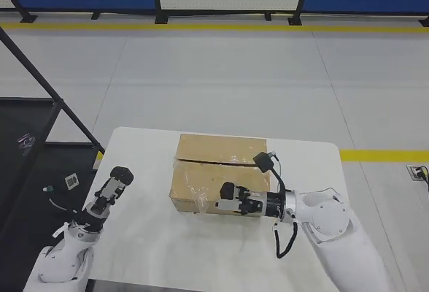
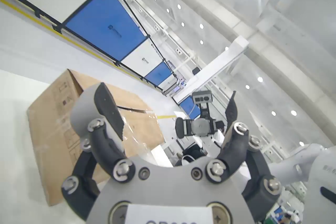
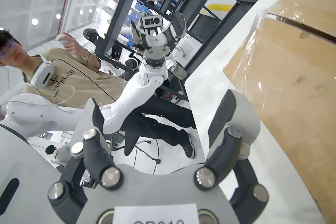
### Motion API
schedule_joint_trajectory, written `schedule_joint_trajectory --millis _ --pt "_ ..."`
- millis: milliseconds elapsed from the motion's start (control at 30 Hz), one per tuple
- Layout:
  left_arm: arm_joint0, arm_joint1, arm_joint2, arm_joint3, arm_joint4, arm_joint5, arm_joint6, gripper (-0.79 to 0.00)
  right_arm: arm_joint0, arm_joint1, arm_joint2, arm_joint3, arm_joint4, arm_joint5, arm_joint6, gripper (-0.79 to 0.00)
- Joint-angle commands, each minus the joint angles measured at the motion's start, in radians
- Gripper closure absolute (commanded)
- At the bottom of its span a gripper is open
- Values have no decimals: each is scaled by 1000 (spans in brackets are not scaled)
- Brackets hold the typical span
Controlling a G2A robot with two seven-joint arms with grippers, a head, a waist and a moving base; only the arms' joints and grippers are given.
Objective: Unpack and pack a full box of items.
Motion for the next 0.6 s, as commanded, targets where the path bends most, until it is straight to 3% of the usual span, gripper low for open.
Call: schedule_joint_trajectory --millis 0,167,267,400,567 --pt "2 2 -2 8 26 21 -11 -785 2 -1 -1 3 3 0 -2 -785" --pt "-20 -3 46 28 128 68 27 -785 -3 -1 -5 2 -3 -1 -9 -785" --pt "-43 -7 76 36 136 87 45 -785 12 -2 -77 -2 -69 -3 72 -785" --pt "-60 -9 91 40 138 96 52 -785 62 -8 -161 26 -155 122 142 -785" --pt "-60 -8 93 38 143 97 60 -785 111 -21 -223 95 -179 202 121 -785"
